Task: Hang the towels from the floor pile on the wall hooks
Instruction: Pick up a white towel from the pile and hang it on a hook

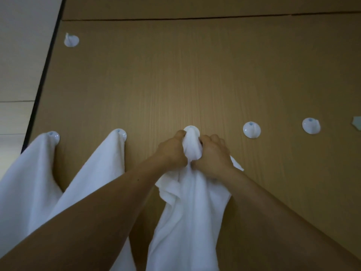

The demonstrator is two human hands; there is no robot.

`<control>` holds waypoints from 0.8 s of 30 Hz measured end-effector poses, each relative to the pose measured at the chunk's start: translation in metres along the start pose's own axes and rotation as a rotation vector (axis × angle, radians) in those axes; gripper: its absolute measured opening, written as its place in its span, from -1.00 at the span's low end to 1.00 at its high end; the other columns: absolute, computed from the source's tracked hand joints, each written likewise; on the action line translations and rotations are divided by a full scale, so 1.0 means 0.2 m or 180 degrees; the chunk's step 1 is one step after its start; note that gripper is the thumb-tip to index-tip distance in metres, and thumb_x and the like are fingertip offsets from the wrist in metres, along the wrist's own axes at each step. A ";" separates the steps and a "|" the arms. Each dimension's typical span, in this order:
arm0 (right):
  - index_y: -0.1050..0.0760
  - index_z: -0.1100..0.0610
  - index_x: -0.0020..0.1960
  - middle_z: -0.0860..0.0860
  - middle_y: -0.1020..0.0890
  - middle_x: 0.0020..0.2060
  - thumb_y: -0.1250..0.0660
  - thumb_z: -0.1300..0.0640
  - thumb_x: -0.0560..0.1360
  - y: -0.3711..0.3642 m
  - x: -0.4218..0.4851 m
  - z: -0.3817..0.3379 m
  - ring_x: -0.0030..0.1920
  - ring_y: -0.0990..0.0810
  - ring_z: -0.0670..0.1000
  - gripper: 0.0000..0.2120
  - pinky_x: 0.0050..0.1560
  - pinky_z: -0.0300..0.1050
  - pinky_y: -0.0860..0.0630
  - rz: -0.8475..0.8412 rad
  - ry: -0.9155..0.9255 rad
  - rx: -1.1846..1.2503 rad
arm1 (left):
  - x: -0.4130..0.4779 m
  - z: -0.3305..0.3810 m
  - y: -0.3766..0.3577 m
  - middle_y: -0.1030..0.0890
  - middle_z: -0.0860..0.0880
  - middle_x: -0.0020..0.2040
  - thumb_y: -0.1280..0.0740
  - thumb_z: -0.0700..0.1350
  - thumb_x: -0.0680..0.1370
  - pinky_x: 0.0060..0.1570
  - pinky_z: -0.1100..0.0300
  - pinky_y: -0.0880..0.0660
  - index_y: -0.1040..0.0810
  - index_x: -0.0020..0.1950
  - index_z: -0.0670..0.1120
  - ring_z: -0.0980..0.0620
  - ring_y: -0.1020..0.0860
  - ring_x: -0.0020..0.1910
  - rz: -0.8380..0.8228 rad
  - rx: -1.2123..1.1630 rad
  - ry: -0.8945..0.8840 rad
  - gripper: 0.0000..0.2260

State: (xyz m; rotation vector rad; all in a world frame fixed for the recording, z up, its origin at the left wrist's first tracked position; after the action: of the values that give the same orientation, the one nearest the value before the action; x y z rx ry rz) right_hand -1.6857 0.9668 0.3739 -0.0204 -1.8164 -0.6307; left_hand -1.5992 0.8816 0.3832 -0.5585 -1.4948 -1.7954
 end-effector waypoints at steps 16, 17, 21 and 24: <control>-0.34 0.07 0.34 -0.02 -0.54 0.19 -0.53 0.30 0.33 -0.19 -0.45 0.16 0.06 -0.55 -0.12 -0.34 -0.06 -0.23 -0.50 -0.0710 -0.0869 0.2604 | -0.38 -0.30 -0.35 -0.55 0.05 -0.02 -0.38 -0.32 0.44 -0.38 0.42 -0.43 -0.44 0.21 -0.11 0.17 -0.50 -0.15 0.0378 -0.2298 0.0605 -0.63; -0.32 0.08 0.38 -0.02 -0.52 0.21 -0.54 0.30 0.33 -0.21 -0.50 0.17 0.10 -0.54 -0.10 -0.31 0.00 -0.21 -0.51 -0.0689 -0.0887 0.2606 | -0.40 -0.31 -0.37 -0.51 0.11 -0.07 -0.38 -0.31 0.44 -0.43 0.44 -0.42 -0.42 0.17 -0.07 0.22 -0.48 -0.18 0.0401 -0.2271 0.0617 -0.66; -0.32 0.10 0.34 -0.02 -0.50 0.21 -0.57 0.18 0.34 -0.22 -0.64 0.20 0.20 -0.51 0.00 -0.33 0.16 -0.05 -0.49 -0.0356 -0.0987 0.2339 | -0.52 -0.36 -0.43 -0.46 0.15 -0.16 -0.35 -0.26 0.47 -0.46 0.44 -0.38 -0.36 0.08 -0.01 0.23 -0.46 -0.22 0.0520 -0.2121 0.0759 -0.71; -0.30 0.09 0.38 -0.06 -0.50 0.19 -0.59 0.05 0.32 -0.24 -0.74 0.17 0.17 -0.52 -0.05 -0.26 0.10 -0.11 -0.49 -0.0321 -0.1136 0.2251 | -0.61 -0.41 -0.50 -0.52 0.07 -0.18 -0.29 -0.29 0.50 -0.53 0.48 -0.37 -0.44 0.09 -0.10 0.19 -0.50 -0.25 0.0578 -0.2537 0.0962 -0.79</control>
State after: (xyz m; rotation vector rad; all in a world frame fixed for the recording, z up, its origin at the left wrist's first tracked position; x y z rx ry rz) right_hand -1.6808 0.9834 0.2156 0.4600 -2.3112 -0.0196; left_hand -1.5863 0.8401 0.2112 -0.7243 -0.4701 -2.1748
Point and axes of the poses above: each hand's wrist, its own x-axis towards the middle knuckle, its own y-axis out of the back of the hand, z = x × y, the point moved 8 cm from there along x, towards the middle knuckle
